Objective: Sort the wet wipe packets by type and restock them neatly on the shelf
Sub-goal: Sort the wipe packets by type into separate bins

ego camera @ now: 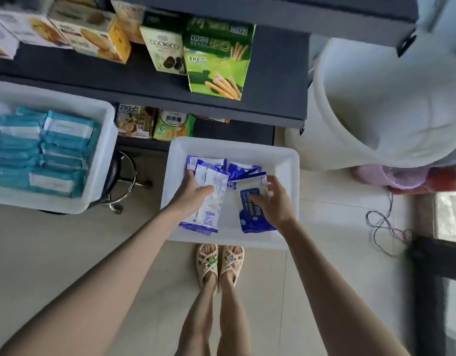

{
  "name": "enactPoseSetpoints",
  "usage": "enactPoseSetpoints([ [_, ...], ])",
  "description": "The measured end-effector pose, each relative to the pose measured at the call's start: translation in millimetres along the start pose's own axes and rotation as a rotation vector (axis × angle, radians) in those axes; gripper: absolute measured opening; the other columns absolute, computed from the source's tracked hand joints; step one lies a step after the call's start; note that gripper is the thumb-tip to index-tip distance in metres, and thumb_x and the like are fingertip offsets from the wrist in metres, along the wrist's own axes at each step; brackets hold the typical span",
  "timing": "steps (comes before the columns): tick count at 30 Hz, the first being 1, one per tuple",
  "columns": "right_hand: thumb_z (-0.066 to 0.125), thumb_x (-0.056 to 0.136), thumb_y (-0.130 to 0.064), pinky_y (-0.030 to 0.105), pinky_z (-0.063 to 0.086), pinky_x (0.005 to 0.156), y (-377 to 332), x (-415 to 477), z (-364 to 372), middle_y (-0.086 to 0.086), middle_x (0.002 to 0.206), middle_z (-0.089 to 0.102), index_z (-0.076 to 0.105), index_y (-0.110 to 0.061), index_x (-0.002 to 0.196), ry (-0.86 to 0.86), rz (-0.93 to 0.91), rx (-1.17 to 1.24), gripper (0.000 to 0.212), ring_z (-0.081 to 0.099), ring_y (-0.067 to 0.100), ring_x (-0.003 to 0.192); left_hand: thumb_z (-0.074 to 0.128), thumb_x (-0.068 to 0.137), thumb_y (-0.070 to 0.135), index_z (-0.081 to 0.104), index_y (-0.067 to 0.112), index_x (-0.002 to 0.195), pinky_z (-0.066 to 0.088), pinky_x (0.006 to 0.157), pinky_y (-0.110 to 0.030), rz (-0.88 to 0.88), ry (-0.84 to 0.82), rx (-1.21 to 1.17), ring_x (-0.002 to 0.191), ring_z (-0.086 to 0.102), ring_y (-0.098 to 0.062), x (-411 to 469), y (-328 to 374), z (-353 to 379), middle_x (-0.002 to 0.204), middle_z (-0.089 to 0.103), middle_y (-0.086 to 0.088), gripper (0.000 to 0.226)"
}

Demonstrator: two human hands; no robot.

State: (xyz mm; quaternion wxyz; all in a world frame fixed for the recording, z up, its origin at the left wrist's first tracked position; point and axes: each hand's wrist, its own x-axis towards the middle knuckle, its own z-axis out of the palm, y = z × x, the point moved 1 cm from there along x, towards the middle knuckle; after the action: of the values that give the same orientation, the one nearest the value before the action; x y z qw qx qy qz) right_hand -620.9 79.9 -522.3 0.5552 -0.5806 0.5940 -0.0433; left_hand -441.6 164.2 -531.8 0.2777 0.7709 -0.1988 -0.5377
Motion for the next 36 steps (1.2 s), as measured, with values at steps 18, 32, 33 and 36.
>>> enactPoseSetpoints([
  [18, 0.059, 0.09, -0.011, 0.042, 0.018, 0.109, 137.3, 192.5, 89.8, 0.003, 0.149, 0.03, 0.05, -0.024, 0.135, 0.07, -0.255, -0.708, 0.048, 0.021, 0.029, 0.135, 0.072, 0.081, 0.015, 0.063, 0.017, 0.123, 0.028, 0.104, -0.04, 0.539, 0.096, 0.855, 0.124, 0.041, -0.032, 218.6, -127.3, 26.7, 0.13, 0.051, -0.012, 0.043],
  [32, 0.052, 0.095, -0.019, 0.044, 0.025, 0.111, 126.0, 186.5, 87.6, 0.007, 0.151, 0.03, 0.043, -0.019, 0.14, -0.103, -0.219, -0.829, 0.046, 0.027, 0.032, 0.139, 0.043, 0.1, 0.024, 0.027, 0.022, 0.148, 0.023, 0.111, -0.044, 0.385, -0.111, 1.031, 0.146, 0.008, -0.025, 201.3, -117.7, 35.1, 0.159, 0.007, -0.009, 0.051],
  [33, 0.052, 0.095, -0.017, 0.042, 0.034, 0.104, 114.5, 181.7, 83.6, 0.009, 0.143, 0.041, 0.049, -0.013, 0.135, -0.101, -0.218, -0.815, 0.04, 0.039, 0.033, 0.13, 0.043, 0.099, 0.023, 0.033, 0.019, 0.145, 0.033, 0.105, -0.041, 0.387, -0.104, 0.992, 0.142, 0.022, -0.026, 192.4, -106.9, 33.3, 0.156, 0.02, -0.01, 0.047],
  [36, 0.048, 0.095, -0.015, 0.037, 0.043, 0.082, 71.1, 156.1, 66.7, 0.011, 0.126, 0.055, 0.055, -0.006, 0.122, -0.083, -0.233, -0.78, 0.029, 0.053, 0.034, 0.11, 0.045, 0.099, 0.025, 0.047, 0.014, 0.134, 0.047, 0.087, -0.038, 0.37, -0.047, 0.908, 0.115, 0.053, -0.031, 158.6, -72.4, 24.0, 0.133, 0.053, -0.009, 0.037],
])
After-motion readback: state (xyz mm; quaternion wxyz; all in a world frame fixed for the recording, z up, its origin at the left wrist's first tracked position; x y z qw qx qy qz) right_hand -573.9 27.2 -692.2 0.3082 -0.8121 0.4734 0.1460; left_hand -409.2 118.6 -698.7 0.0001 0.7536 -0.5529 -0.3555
